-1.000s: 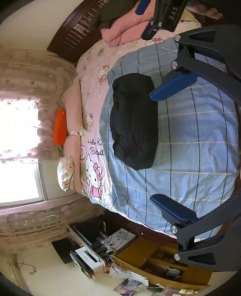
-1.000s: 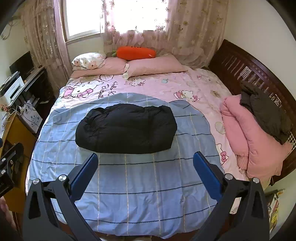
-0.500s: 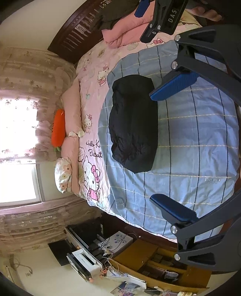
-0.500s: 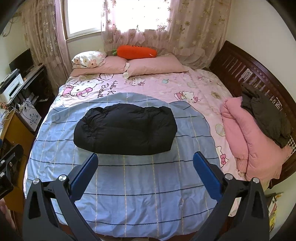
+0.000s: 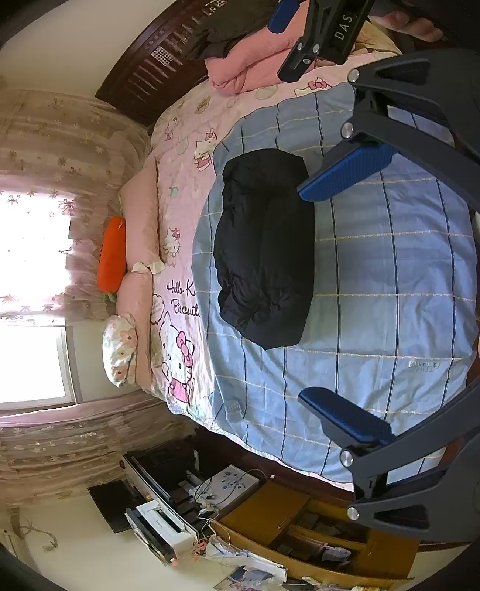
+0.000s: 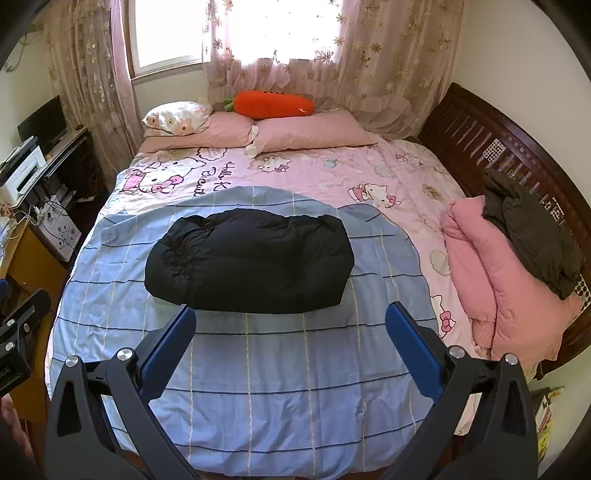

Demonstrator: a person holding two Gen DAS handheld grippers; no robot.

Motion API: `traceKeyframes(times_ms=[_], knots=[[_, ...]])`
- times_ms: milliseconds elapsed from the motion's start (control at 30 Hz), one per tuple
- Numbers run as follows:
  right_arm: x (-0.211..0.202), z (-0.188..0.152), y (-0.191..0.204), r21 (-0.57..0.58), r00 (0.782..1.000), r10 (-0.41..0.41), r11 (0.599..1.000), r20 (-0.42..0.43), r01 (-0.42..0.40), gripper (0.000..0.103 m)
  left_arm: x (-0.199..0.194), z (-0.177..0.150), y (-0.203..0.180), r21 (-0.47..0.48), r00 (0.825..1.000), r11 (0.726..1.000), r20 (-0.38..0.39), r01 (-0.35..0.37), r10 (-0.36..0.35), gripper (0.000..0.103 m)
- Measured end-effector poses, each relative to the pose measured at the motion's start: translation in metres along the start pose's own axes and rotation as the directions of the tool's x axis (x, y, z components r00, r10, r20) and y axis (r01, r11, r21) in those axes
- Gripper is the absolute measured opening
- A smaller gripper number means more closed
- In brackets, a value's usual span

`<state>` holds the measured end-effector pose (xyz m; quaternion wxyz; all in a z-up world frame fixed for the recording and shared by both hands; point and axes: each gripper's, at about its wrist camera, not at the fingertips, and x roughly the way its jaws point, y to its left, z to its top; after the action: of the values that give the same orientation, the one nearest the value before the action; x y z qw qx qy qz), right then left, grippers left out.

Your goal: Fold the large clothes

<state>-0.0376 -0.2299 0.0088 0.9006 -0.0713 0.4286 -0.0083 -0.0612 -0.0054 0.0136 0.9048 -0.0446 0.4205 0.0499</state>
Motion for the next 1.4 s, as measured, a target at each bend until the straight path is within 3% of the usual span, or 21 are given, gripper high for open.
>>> traceKeyframes(times_ms=[1400], knots=[[0.013,0.004,0.005,-0.012,1.000,0.008,1.000,-0.010,-0.008,0.102,0.014,0.000,-0.001,0.000,1.000,1.000,-0.019,0.013,-0.013,0.101]])
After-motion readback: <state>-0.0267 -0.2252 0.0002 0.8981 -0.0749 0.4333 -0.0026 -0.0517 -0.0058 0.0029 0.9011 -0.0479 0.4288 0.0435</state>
